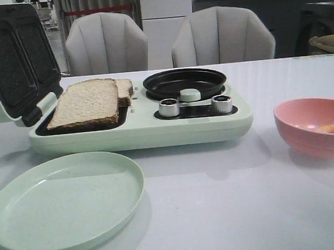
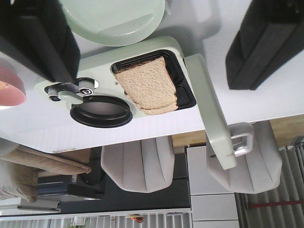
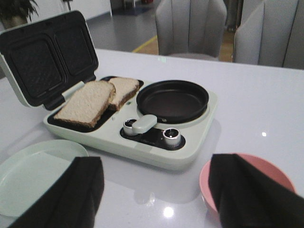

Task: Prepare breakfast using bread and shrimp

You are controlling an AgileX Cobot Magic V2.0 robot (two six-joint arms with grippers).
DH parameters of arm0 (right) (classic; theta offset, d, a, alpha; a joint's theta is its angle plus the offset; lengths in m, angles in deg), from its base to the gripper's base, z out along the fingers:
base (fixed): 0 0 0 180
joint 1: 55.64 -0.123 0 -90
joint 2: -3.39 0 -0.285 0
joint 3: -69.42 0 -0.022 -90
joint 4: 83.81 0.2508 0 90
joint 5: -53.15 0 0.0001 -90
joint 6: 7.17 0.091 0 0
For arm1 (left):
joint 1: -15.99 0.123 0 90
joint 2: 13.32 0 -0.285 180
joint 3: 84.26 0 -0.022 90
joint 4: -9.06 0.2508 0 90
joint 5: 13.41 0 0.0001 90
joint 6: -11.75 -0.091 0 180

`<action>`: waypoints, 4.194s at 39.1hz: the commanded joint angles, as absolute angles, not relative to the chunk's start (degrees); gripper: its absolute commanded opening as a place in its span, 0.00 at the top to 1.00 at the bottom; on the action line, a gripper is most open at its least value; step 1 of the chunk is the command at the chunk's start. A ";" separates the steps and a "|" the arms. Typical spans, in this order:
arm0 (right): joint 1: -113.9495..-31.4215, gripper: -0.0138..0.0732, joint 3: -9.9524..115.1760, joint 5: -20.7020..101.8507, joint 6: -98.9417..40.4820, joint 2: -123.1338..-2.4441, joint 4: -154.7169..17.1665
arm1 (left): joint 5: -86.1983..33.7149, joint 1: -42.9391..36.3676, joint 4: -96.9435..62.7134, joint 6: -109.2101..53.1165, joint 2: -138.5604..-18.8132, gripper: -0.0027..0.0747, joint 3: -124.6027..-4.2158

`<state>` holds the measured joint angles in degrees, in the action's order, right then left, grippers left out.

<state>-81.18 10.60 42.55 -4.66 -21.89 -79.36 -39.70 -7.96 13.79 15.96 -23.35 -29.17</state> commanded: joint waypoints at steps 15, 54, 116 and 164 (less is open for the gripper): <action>-80.91 0.20 2.19 48.42 -4.82 -10.97 -78.80 | -36.22 -7.91 13.33 16.08 -24.73 0.10 -30.57; -80.91 0.20 2.19 48.42 -4.82 -10.97 -78.80 | -21.68 5.73 5.08 28.09 -76.75 0.27 -64.81; -80.91 0.20 2.19 48.42 -4.82 -10.97 -78.80 | -63.85 27.48 -65.90 -26.44 -119.39 0.47 -89.39; -80.91 0.20 2.19 48.35 -4.82 -10.97 -78.80 | -50.81 -0.03 -49.82 -26.75 -128.02 0.21 -90.55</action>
<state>-81.10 0.62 43.49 -4.66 -10.49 -78.53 -50.07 0.34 -50.51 -26.69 -130.32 -88.67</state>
